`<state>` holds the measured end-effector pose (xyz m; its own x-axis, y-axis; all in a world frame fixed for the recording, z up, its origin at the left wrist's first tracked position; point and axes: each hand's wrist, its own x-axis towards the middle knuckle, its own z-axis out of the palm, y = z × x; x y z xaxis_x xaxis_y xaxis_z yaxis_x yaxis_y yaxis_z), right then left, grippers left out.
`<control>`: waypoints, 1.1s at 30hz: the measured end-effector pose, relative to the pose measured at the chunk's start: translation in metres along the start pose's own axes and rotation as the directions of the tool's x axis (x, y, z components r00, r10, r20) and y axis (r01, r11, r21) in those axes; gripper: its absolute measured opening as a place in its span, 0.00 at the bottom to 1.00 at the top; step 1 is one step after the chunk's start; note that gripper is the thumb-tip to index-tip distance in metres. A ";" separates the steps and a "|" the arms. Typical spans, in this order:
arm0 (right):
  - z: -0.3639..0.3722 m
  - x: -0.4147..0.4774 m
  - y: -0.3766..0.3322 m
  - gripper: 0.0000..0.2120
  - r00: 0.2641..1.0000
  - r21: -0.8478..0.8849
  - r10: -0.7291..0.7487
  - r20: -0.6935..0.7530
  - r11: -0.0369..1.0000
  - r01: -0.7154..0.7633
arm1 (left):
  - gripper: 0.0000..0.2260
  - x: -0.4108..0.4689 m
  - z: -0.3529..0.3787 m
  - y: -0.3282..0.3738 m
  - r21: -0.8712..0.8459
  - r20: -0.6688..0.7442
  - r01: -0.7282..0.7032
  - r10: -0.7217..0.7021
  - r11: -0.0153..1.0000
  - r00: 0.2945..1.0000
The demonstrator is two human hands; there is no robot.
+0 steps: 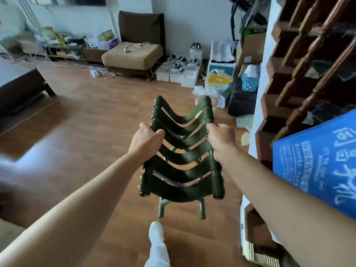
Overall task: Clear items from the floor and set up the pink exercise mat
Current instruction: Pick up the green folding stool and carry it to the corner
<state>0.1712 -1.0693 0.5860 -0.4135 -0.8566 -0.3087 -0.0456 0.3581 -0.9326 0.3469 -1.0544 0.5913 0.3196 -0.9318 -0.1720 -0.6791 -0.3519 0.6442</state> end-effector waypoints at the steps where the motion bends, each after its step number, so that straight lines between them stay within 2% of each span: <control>1: 0.014 0.017 -0.008 0.11 1.000 -0.005 -0.003 -0.013 1.000 0.003 | 0.13 0.026 -0.001 0.005 0.012 0.013 -0.010 0.010 1.000 1.000; 4: 0.057 0.070 -0.034 0.07 0.998 0.005 -0.006 -0.064 1.000 0.006 | 0.13 0.109 -0.003 0.020 0.001 0.056 -0.062 0.062 0.998 0.997; 10: 0.122 0.170 -0.077 0.12 0.979 0.044 0.054 -0.199 0.998 -0.046 | 0.12 0.260 -0.003 0.063 0.043 0.156 -0.177 0.168 0.983 0.973; 19: 0.180 0.331 -0.117 0.15 0.902 0.115 0.145 -0.406 0.988 -0.107 | 0.12 0.453 0.053 0.143 0.126 0.305 -0.339 0.289 0.932 0.907; 22: 0.187 0.360 -0.125 0.14 0.896 0.115 0.159 -0.416 0.986 -0.121 | 0.11 0.487 0.066 0.154 0.138 0.323 -0.383 0.324 0.913 0.889; 30: 0.228 0.470 -0.162 0.13 0.785 0.139 0.264 -0.561 0.964 -0.225 | 0.12 0.634 0.107 0.211 0.156 0.465 -0.519 0.402 0.840 0.789; 33: 0.245 0.502 -0.170 0.15 0.739 0.164 0.291 -0.607 0.956 -0.242 | 0.12 0.680 0.122 0.230 0.140 0.571 -0.588 0.420 0.797 0.706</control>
<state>0.1945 -1.6508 0.5436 -0.8713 -0.3032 -0.3859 0.2057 0.4884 -0.8481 0.3277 -1.7797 0.5313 -0.4368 -0.8562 -0.2760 -0.8216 0.2547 0.5100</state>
